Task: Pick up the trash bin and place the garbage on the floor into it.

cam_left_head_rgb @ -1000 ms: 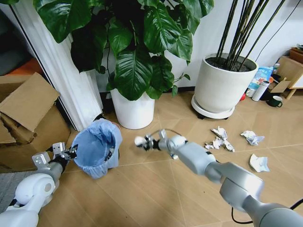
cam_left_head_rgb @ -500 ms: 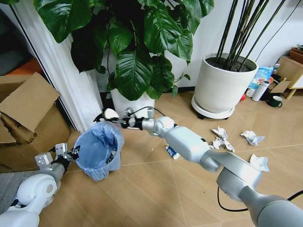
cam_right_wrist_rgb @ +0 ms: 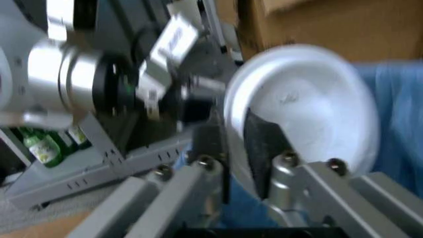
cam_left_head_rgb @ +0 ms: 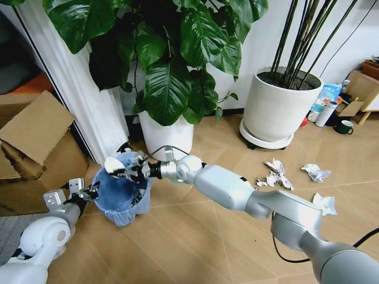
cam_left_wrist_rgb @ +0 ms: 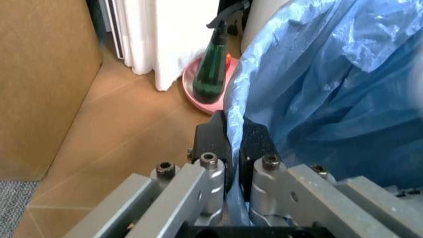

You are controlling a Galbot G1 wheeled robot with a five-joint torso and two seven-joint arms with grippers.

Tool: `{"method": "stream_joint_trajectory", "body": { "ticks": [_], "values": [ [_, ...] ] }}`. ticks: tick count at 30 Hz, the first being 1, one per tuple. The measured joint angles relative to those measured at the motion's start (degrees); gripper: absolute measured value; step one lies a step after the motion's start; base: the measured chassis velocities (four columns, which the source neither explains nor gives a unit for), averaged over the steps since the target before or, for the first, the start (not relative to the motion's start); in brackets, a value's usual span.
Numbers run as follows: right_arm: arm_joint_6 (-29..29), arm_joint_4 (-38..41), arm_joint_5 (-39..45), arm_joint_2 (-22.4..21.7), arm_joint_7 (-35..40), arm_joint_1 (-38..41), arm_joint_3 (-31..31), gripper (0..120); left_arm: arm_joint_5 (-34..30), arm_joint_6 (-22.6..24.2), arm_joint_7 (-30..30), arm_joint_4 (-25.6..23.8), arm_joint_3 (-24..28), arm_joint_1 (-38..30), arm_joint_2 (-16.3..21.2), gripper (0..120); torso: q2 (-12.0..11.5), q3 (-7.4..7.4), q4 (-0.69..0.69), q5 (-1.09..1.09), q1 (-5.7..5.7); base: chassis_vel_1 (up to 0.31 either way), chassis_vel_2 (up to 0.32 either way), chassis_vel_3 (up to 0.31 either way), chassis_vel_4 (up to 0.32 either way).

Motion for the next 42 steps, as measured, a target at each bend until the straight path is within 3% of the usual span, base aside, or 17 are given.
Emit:
{"method": "stream_joint_trajectory", "body": {
  "ticks": [8, 10, 12, 13, 18, 20, 23, 33, 37, 39, 40, 42],
  "values": [
    [-0.4, 0.8, 0.0, -1.2, 0.4, -0.2, -0.3, 38, -0.3, 0.2, -0.4, -0.1, -0.2, -0.3, 0.0, 0, 0.0, 0.0, 0.02, 0.0, 0.0, 0.0, 0.0, 0.0, 0.0],
    [-0.7, 0.6, -0.8, -1.8, 0.2, -0.1, -0.2, 50, -0.3, 0.2, -0.5, -0.1, -0.2, -0.4, 0.0, 0, 0.0, 0.0, 0.02, 0.0, 0.0, 0.0, 0.0, 0.0, 0.0],
    [-1.0, 0.5, -1.3, -1.9, 0.0, 0.0, -0.2, 51, -0.3, 0.2, -0.5, -0.1, -0.2, -0.4, 0.0, 0, 0.0, 0.0, 0.02, 0.01, 0.0, 0.0, 0.0, 0.0, 0.0],
    [-1.6, 0.5, -3.0, -2.4, -0.3, 0.5, -0.3, 61, -0.3, 0.2, -0.5, -0.1, -0.2, -0.4, 0.0, 0, 0.0, 0.0, 0.01, 0.0, 0.0, 0.0, 0.0, 0.0, 0.0],
    [-1.7, 0.3, -5.7, -3.4, -0.9, 1.8, -0.3, 79, -0.3, 0.3, -0.7, 0.2, -0.2, -0.7, -0.1, 0, 0.0, 0.0, 0.01, 0.0, 0.0, 0.0, 0.0, 0.0, 0.0],
    [-1.7, 0.2, -5.8, -3.5, -0.9, 1.9, -0.2, 80, -0.3, 0.3, -0.7, 0.2, -0.2, -0.7, -0.1, 0, 0.0, 0.0, 0.01, 0.0, 0.0, 0.0, 0.0, 0.0, 0.0],
    [-1.7, 0.3, -5.8, -4.1, -0.8, 2.3, 1.1, 96, -0.3, 0.3, -0.6, 0.5, -0.3, -0.8, -0.1, 0, 0.0, 0.0, 0.01, 0.0, 0.0, 0.0, 0.0, 0.0, 0.0],
    [0.1, 0.7, -5.1, -5.3, 0.5, 1.5, 3.9, 100, -0.1, 0.3, -0.8, 0.6, -0.1, -0.8, -0.3, 0, 0.0, 0.0, 0.02, 0.0, 0.0, 0.0, 0.0, 0.0, 0.0],
    [4.5, 1.8, -4.8, -7.1, 7.3, -1.2, 6.4, 100, -0.1, 0.3, -1.0, 0.1, -0.9, 0.0, -0.7, 0, 0.0, 0.0, 0.03, 0.01, 0.0, 0.0, 0.0, 0.0, 0.0],
    [8.3, 3.6, -5.0, -10.7, 13.8, -5.8, 9.2, 100, 0.2, 0.3, -1.1, -0.1, -1.7, 0.9, -1.2, 0, 0.0, -0.01, 0.02, 0.0, 0.0, 0.0, 0.0, 0.0, 0.0],
    [8.3, 3.6, -5.0, -10.7, 13.8, -5.8, 9.2, 100, 0.2, 0.3, -1.1, -0.1, -1.7, 0.9, -1.2, 0, 0.0, -0.01, 0.02, 0.0, 0.0, 0.0, 0.0, 0.0, 0.0],
    [9.7, 4.6, -6.0, -15.1, 17.6, -11.5, 13.3, 100, 0.5, 0.3, -1.1, -0.6, -2.6, 2.1, -1.7, 0, 0.0, 0.0, 0.02, 0.03, 0.0, 0.0, 0.0, 0.0, 0.0]
  ]
}}
